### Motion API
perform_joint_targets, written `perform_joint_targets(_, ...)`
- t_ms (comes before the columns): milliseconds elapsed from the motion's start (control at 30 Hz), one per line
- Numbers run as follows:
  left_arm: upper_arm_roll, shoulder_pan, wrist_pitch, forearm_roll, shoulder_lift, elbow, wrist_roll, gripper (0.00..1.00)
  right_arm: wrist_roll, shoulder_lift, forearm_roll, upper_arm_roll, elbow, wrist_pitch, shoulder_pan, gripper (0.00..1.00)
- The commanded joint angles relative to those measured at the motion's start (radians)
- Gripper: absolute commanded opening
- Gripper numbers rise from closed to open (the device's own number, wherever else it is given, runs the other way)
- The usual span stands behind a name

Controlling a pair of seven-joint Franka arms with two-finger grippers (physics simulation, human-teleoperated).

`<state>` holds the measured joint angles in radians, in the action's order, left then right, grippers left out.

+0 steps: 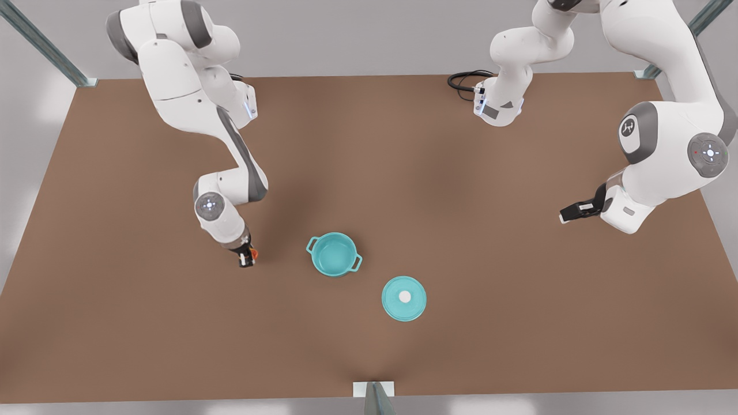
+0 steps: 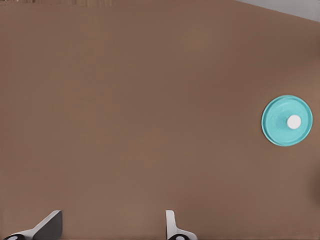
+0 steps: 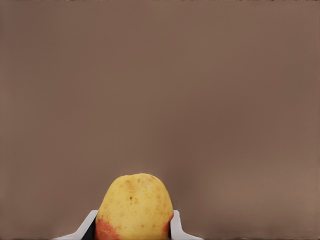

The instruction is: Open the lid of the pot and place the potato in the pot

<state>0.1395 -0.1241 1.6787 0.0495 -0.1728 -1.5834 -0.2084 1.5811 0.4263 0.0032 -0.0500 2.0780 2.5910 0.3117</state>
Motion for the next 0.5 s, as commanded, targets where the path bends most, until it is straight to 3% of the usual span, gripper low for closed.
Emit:
perform_joint_targets(0, 0.0, 0.0, 0.001, 0.0, 0.001, 0.0, 0.129, 1.0, 0.025, -0.017, 0.001, 0.004, -0.001, -0.068, 0.018, 0.46)
perform_joint_targets(233, -0.001, -0.002, 0.001, 0.0, 0.001, 0.0, 0.129, 1.0, 0.03, -0.066, 0.011, 0.012, -0.025, -0.138, 0.104, 0.46)
perform_joint_targets(467, -0.003, -0.003, 0.001, 0.0, 0.001, 0.003, 0.129, 1.0, 0.114, -0.001, 0.049, 0.012, -0.19, -0.261, 0.193, 0.46)
